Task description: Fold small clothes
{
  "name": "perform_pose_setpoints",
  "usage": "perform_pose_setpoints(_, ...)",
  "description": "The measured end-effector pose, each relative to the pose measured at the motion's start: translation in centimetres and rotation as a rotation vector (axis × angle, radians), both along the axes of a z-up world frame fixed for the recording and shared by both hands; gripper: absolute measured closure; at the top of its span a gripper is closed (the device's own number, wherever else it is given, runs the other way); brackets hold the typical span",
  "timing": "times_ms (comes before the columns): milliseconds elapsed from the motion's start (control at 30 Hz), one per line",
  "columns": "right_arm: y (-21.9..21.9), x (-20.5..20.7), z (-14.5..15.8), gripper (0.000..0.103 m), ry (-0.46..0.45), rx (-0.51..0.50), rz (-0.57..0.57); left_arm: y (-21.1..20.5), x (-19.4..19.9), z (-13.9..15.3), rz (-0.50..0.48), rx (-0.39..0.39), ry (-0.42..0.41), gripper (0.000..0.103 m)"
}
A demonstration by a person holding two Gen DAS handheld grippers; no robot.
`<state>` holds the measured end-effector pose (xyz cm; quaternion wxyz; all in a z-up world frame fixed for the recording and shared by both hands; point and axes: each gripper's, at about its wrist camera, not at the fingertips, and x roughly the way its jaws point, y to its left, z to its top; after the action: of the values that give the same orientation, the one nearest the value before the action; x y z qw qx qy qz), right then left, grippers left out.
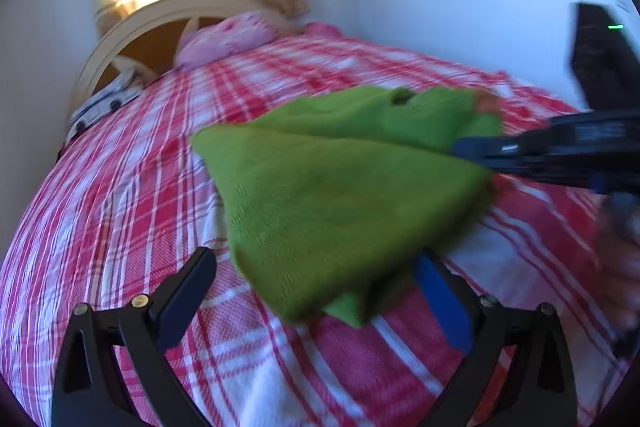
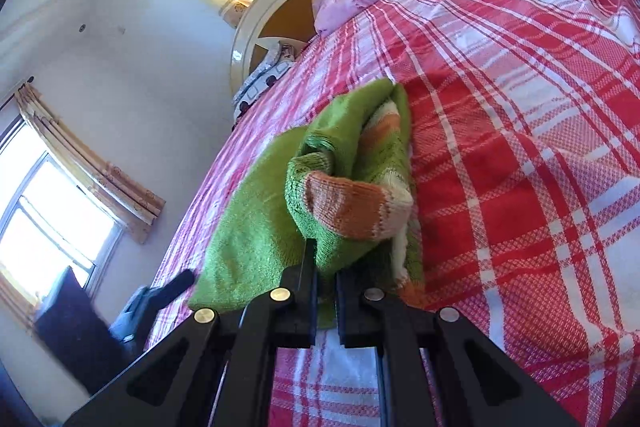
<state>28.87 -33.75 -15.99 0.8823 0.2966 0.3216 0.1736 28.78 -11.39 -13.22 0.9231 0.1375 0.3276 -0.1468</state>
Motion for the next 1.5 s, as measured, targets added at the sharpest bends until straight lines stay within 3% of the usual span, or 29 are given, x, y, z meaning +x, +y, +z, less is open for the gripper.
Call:
perform_pose_setpoints(100,0.0,-0.2,0.8,0.097,-0.027,-0.003,0.008,0.2,2.2,-1.6,0.107,0.097,0.048,0.001)
perform_pose_setpoints(300,-0.2,0.0,0.5,0.097,-0.001,-0.052,-0.03,5.1,0.9,-1.5,0.185,0.052,0.037,0.0)
perform_pose_setpoints(367,-0.4,0.2,-0.3,0.097,0.03,-0.068,-0.047,6.6,1.0,-2.1,0.191,-0.011,0.084,0.0)
perform_pose_setpoints(433,-0.4,0.4,-1.0,0.097,0.055,-0.065,-0.041,8.6,1.5,-2.4,0.212,-0.135,0.153,0.0)
perform_pose_setpoints(500,0.0,0.8,-1.8,0.097,0.081,-0.061,-0.019,8.6,1.7,-2.5,0.223,-0.157,0.18,0.0)
perform_pose_setpoints(567,0.2,0.8,-2.4,0.097,0.094,-0.053,-0.013,10.1,2.2,-2.7,0.251,-0.269,0.237,0.0)
perform_pose_setpoints(667,0.1,1.0,-3.1,0.097,0.113,0.017,0.022,11.8,1.7,-3.3,0.296,-0.377,0.273,0.0)
perform_pose_setpoints(800,0.2,0.3,-3.2,0.096,0.142,0.058,0.022,10.8,-0.7,-3.0,0.281,-0.318,0.268,0.0)
perform_pose_setpoints(967,-0.2,-1.9,-1.9,0.093,0.133,0.007,-0.057,11.6,-3.5,-1.1,0.212,-0.385,0.258,0.0)
perform_pose_setpoints(1033,-0.4,-2.7,-0.6,0.079,0.1,-0.063,-0.112,12.0,-4.2,0.8,0.202,-0.385,0.179,0.0)
perform_pose_setpoints(1067,-0.4,-3.2,0.6,0.066,0.048,-0.114,-0.146,12.1,-4.1,1.6,0.201,-0.379,0.143,0.0)
perform_pose_setpoints(1100,-0.2,-3.3,1.6,0.058,0.013,-0.15,-0.165,12.0,-4.0,2.6,0.195,-0.376,0.099,0.0)
perform_pose_setpoints(1167,0.5,-3.0,3.7,0.054,-0.046,-0.202,-0.177,11.3,-2.2,4.2,0.18,-0.351,0.018,0.0)
perform_pose_setpoints(1300,3.3,0.0,6.4,0.054,-0.145,-0.158,-0.006,8.8,2.8,4.6,0.159,-0.29,-0.04,0.0)
perform_pose_setpoints(1400,5.7,4.6,5.4,0.054,-0.076,-0.139,0.151,6.4,6.4,2.8,0.157,-0.178,-0.008,0.0)
perform_pose_setpoints(1433,5.7,5.7,4.7,0.054,-0.034,-0.152,0.139,5.7,7.4,1.6,0.169,-0.119,0.016,0.0)
perform_pose_setpoints(1500,4.6,8.0,2.1,0.054,0.093,-0.164,0.084,5.4,7.8,-0.1,0.154,-0.078,0.056,0.0)
